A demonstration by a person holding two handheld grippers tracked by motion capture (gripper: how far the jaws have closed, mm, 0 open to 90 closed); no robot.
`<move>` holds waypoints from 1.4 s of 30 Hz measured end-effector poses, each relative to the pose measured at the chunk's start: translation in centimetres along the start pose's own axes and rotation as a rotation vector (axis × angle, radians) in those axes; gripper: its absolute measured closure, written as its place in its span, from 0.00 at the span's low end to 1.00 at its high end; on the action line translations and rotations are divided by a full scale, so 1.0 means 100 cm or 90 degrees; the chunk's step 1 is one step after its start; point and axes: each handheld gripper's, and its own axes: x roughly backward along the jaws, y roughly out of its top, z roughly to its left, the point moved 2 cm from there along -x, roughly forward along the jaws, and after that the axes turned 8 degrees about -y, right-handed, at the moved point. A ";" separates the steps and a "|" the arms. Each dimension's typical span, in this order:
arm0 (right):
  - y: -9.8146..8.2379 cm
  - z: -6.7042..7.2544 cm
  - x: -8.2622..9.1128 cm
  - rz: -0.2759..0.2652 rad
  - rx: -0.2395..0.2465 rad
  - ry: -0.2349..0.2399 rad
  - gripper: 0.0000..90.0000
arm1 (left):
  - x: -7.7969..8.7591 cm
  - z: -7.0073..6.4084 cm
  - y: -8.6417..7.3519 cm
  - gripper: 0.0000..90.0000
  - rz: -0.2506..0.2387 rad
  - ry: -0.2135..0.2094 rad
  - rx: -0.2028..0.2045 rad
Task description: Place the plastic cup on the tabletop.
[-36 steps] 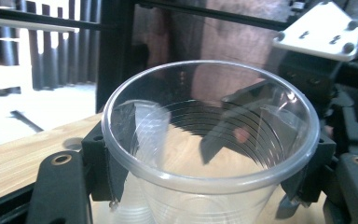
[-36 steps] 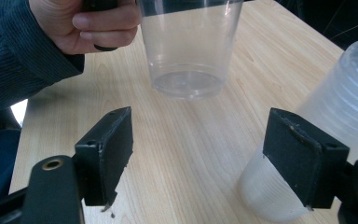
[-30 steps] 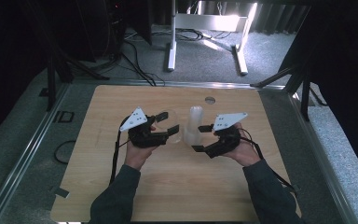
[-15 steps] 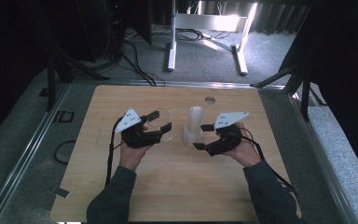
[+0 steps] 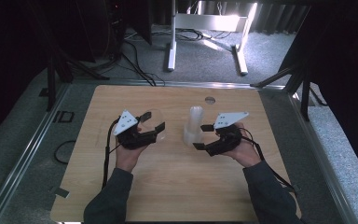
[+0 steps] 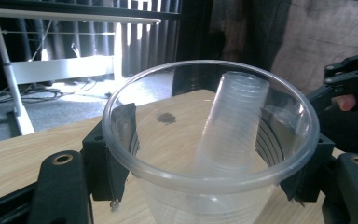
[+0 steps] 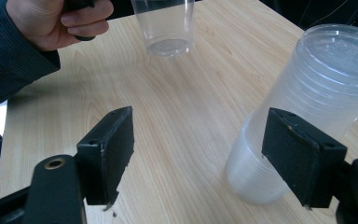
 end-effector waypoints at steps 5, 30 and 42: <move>0.000 0.000 0.001 0.000 0.001 -0.001 0.28 | 0.001 0.004 -0.003 0.33 0.003 0.023 -0.001; 0.000 0.002 0.001 0.004 0.005 0.009 0.28 | 0.008 0.026 -0.016 0.33 0.014 0.100 0.005; 0.000 0.002 0.001 0.006 0.007 0.012 0.28 | 0.010 0.035 -0.024 0.33 0.020 0.128 0.004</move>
